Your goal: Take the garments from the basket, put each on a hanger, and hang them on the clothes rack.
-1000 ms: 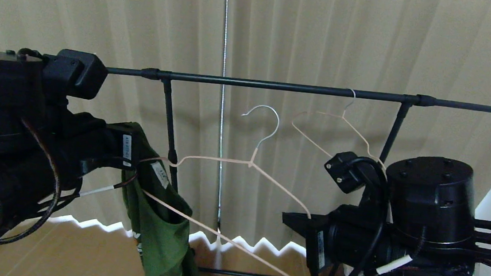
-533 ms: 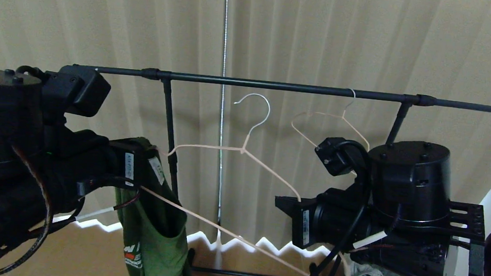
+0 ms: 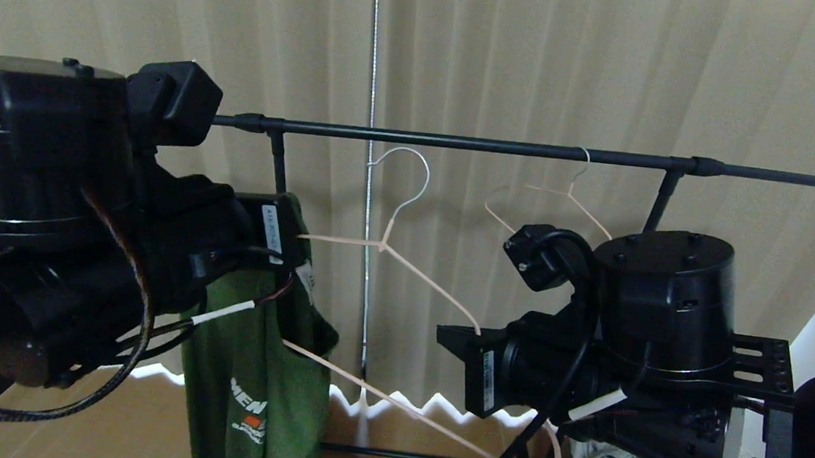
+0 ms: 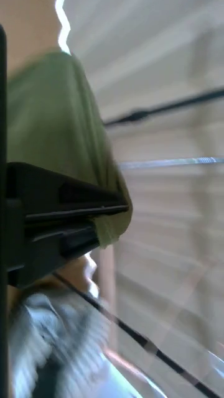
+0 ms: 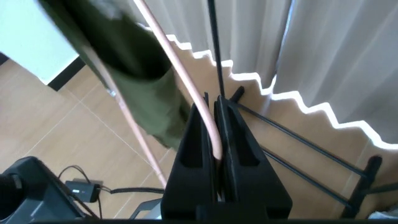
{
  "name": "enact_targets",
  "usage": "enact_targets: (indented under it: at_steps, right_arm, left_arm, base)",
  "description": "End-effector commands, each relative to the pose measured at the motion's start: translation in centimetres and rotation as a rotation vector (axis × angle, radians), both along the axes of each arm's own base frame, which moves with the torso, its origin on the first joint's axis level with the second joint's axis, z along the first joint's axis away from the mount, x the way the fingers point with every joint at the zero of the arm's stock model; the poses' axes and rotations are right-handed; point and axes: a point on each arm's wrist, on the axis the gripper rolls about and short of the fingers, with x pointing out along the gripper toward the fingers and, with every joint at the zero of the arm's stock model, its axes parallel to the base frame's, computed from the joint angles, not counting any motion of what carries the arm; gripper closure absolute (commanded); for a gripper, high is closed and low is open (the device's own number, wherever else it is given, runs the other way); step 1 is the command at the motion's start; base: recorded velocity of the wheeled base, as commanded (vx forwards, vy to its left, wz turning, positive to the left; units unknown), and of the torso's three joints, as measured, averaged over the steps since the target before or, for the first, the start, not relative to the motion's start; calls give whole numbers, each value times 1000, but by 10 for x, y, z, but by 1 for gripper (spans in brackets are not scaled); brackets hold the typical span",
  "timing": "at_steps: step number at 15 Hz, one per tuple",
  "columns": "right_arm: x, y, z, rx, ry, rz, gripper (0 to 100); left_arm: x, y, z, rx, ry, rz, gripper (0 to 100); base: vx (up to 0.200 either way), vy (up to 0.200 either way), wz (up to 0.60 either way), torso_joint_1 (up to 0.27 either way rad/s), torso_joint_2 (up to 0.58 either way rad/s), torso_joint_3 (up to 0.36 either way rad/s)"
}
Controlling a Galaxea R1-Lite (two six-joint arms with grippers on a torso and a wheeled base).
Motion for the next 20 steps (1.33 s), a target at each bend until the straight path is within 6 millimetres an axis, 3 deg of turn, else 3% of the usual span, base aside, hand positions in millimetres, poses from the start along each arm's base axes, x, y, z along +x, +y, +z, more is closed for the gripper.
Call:
enact_targets:
  at_steps: [1, 8, 11, 14, 20]
  right_arm:
    - [-6, 4, 1, 3, -2, 27, 100]
    - [-15, 14, -1, 0, 3, 66, 100]
    - [-14, 14, 1, 4, -1, 64, 100]
    - [-12, 18, 2, 7, -5, 65, 100]
    - [-14, 11, 13, 32, -31, 56, 100]
  left_arm:
    - [15, -13, -4, -16, -17, 0, 100]
    - [19, -18, -3, -52, -63, -8, 100]
    - [-6, -19, 3, -81, -72, -176, 100]
    - [-32, -3, 6, -97, -81, -428, 100]
    - [-46, 10, -29, 49, -28, -491, 100]
  base:
    - [0, 0, 0, 0, 0, 0]
    - [0, 0, 0, 0, 0, 0]
    - [0, 0, 0, 0, 0, 0]
    - [0, 0, 0, 0, 0, 0]
    - [0, 0, 0, 0, 0, 0]
